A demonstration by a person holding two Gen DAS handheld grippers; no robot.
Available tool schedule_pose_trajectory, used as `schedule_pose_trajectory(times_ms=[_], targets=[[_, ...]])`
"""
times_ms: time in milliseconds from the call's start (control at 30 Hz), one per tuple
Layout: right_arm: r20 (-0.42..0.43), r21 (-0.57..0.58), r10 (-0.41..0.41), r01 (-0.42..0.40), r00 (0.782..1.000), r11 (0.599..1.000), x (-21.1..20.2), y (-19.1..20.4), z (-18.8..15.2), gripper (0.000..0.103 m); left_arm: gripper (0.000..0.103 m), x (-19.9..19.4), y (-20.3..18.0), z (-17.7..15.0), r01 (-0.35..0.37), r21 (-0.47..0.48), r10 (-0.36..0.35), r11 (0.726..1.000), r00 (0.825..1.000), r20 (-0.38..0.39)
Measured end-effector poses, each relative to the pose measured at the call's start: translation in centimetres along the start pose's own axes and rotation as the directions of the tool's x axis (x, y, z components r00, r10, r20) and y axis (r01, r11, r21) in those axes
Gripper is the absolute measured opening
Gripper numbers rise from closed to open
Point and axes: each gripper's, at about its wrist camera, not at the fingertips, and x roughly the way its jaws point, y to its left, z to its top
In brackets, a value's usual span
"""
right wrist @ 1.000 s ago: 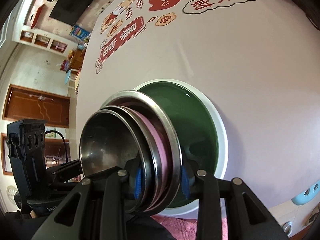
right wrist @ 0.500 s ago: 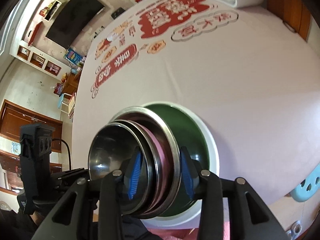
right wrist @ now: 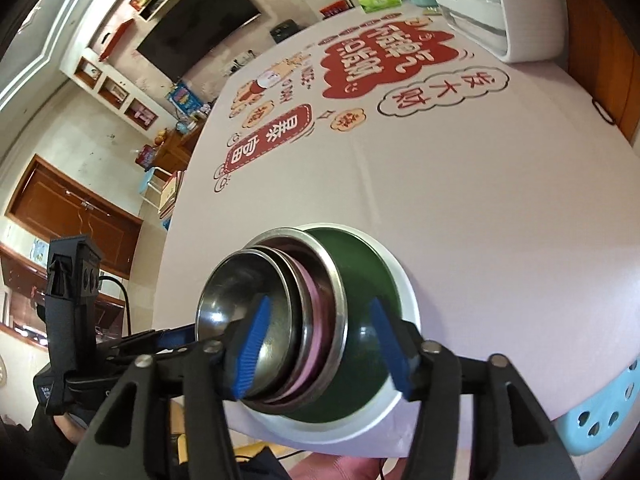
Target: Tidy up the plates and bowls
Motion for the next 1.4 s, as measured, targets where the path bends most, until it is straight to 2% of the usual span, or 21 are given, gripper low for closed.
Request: schedule_pose_trajectory(times_ms=[200, 400, 500, 567, 700, 867, 1000, 1133, 1233, 1400], targets=[[0.0, -0.068, 0.028, -0.028, 1.0, 0.997, -1.9, 0.2, -0.9, 0.065, 0.067, -1.7, -1.9, -2.1, -0.015, -0.056, 0.021, 0.998, 0.995, 0.094], [0.0, -0.162, 0.039, -0.038, 0.999, 0.986, -4.3, 0.6, -2.4, 0.069, 0.067, -3.6, -3.8, -4.3, -0.06, -0.1, 0.075, 0.993, 0.984, 0.16], [0.02, -0.203, 0.029, -0.025, 0.999, 0.979, -5.7, 0.8, -3.0, 0.076, 0.067, -4.6, -5.1, -5.2, -0.079, -0.102, 0.097, 0.992, 0.978, 0.186], [0.036, -0.228, 0.019, -0.01, 0.999, 0.974, -6.7, 0.9, -3.3, 0.08, 0.071, -5.5, -6.1, -6.0, -0.087, -0.1, 0.107, 0.991, 0.971, 0.212], [0.085, -0.28, 0.006, 0.018, 0.996, 0.96, -9.3, 1.2, -3.9, 0.083, 0.075, -7.7, -8.0, -7.4, -0.078, -0.075, 0.095, 0.994, 0.958, 0.271], [0.145, -0.338, 0.011, 0.039, 0.989, 0.94, -12.0, 2.0, -4.3, 0.091, 0.082, -10.5, -10.0, -8.6, -0.11, -0.075, 0.13, 0.991, 0.924, 0.36], [0.16, -0.344, 0.01, 0.046, 0.987, 0.938, -13.5, 2.4, -4.6, 0.095, 0.088, -12.2, -11.0, -9.6, -0.133, -0.097, 0.162, 0.986, 0.892, 0.421], [0.153, -0.372, 0.015, 0.044, 0.988, 0.927, -14.7, 3.0, -5.0, 0.096, 0.09, -13.4, -11.5, -10.8, -0.136, -0.109, 0.171, 0.985, 0.872, 0.458], [0.182, -0.366, 0.0, 0.068, 0.983, 0.928, -15.4, 3.1, -5.3, 0.097, 0.093, -14.0, -11.8, -11.3, -0.138, -0.121, 0.18, 0.983, 0.858, 0.481], [0.223, -0.327, -0.033, 0.107, 0.974, 0.939, -16.3, 2.9, -5.6, 0.1, 0.1, -14.8, -12.4, -11.9, -0.201, -0.141, 0.245, 0.969, 0.822, 0.514]])
